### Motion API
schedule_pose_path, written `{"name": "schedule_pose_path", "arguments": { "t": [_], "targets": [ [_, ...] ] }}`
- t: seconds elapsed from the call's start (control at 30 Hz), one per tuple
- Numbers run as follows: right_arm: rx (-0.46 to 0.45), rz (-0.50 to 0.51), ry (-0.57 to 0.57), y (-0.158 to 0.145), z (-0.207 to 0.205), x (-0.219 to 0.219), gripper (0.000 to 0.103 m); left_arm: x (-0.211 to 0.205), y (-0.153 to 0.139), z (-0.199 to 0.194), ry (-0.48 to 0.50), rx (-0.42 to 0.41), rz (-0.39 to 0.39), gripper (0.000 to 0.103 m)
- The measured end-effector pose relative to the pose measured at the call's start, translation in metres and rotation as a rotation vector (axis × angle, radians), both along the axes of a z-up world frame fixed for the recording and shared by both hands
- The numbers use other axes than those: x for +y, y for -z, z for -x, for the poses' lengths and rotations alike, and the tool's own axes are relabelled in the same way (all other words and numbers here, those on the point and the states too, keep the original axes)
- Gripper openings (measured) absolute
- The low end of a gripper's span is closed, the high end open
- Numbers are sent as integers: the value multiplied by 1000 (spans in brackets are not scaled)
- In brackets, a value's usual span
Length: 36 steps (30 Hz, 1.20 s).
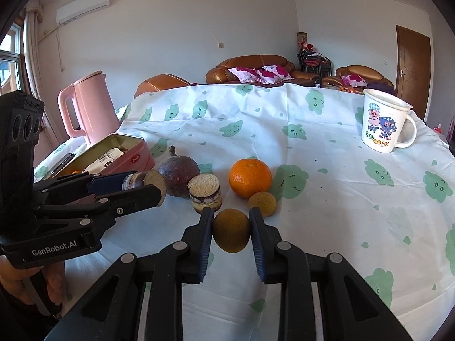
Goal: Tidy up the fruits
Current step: 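Grasp a small olive-green fruit with the right tool while the left tool grasps a lying jar, then carry the jar with the left tool down into the pink tin while the right tool holds the small fruit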
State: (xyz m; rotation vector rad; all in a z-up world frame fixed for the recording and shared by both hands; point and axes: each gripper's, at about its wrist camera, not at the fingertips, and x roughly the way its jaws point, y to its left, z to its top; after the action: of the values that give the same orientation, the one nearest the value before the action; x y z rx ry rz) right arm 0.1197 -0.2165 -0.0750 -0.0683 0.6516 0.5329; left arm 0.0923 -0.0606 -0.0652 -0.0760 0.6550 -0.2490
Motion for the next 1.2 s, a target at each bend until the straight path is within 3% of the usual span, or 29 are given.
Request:
{"name": "schedule_pose_path", "arguments": {
  "t": [1.2],
  "targets": [
    [-205, -64, -6, -15, 31, -10, 28, 2, -17, 31, -91, -194, -46, 45]
  ]
}}
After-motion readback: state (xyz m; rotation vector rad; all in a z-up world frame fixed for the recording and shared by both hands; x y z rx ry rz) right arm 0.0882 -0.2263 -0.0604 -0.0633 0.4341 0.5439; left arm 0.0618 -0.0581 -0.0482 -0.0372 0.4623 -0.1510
